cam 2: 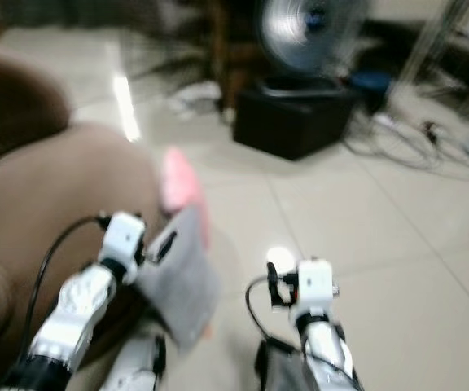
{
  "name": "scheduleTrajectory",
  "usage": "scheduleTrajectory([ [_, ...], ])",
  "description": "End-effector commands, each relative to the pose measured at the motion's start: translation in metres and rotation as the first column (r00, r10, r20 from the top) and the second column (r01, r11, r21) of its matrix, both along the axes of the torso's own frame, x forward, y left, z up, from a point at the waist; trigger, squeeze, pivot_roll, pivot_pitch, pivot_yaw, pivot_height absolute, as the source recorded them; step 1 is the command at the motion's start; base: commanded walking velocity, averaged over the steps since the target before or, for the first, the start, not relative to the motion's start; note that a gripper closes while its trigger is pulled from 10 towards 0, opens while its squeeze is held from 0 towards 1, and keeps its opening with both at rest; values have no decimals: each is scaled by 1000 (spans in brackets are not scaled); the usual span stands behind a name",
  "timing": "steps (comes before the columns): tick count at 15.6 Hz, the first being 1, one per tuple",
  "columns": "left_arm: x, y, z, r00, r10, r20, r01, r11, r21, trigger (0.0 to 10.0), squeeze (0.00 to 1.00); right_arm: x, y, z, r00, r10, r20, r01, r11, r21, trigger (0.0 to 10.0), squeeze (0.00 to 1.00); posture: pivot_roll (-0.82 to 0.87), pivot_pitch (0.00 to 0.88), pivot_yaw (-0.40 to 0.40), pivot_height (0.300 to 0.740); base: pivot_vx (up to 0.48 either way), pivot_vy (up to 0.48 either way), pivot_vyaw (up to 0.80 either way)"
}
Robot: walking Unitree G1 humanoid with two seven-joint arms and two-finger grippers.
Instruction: Move the pillow to the sofa from floor
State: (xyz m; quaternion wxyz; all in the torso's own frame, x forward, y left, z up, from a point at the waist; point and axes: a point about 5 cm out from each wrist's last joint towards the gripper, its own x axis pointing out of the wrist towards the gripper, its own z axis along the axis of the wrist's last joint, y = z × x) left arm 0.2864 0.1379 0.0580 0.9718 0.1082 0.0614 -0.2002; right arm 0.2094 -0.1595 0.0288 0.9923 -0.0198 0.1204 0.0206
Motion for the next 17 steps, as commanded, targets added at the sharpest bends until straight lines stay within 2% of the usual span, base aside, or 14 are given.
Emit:
scheduleTrajectory([
  [1, -2, -14, -1, 999, -44, -1, 44, 999, -13, 10000, 0, -4, -14, -2, 999, -35, -12, 35, 999, -33, 10000, 0, 57, 12, -20, 595, 360, 0, 0],
  [3, -2, -15, -1, 999, -48, -1, 48, 999, -12, 10000, 0, -5, -14, -3, 999, -43, -14, 43, 999, -21, 10000, 0, 58, 12, -19, 595, 360, 0, 0],
  [6, -2, -13, -2, 999, -44, -9, 44, 999, 4, 10000, 0, -5, -12, -3, 999, -32, -10, 31, 999, -33, 10000, 0, 56, 13, -12, 595, 346, 0, -523],
  [7, 2, -7, -9, 999, 22, -43, -19, 998, 60, 10000, 0, -5, -11, -3, 1000, -19, -17, 18, 999, -27, 10000, 0, 54, 18, -12, 595, 0, 0, 0],
  [9, 5, 1, -16, 994, 84, -77, -77, 993, 88, 10000, 0, -6, -9, -3, 1000, 5, -21, -5, 1000, -27, 10000, 0, 51, 32, -21, 595, 0, 0, 0],
  [10, 11, 8, -22, 980, 150, -128, -137, 985, 107, 10000, 0, -6, -6, -3, 999, 28, -30, -29, 999, -36, 10000, 0, 48, 39, -25, 595, 0, 0, 0],
  [11, 13, 12, -24, 973, 180, -145, -163, 979, 120, 10000, 0, -5, -5, -3, 999, 35, -34, -36, 999, -39, 10000, 0, 46, 43, -26, 595, 0, 0, 0],
  [13, 29, 21, -25, 947, 258, -190, -232, 961, 150, 10000, 0, -2, 2, 2, 997, 80, -23, -81, 996, -46, 10000, 0, 15, 69, -13, 576, 0, 0, 0],
  [17, 39, 28, -29, 913, 324, -247, -278, 939, 202, 10000, 0, -1, 4, 7, 992, 124, -22, -126, 989, -75, 10000, 0, -14, 90, -19, 541, 0, 0, 0],
])
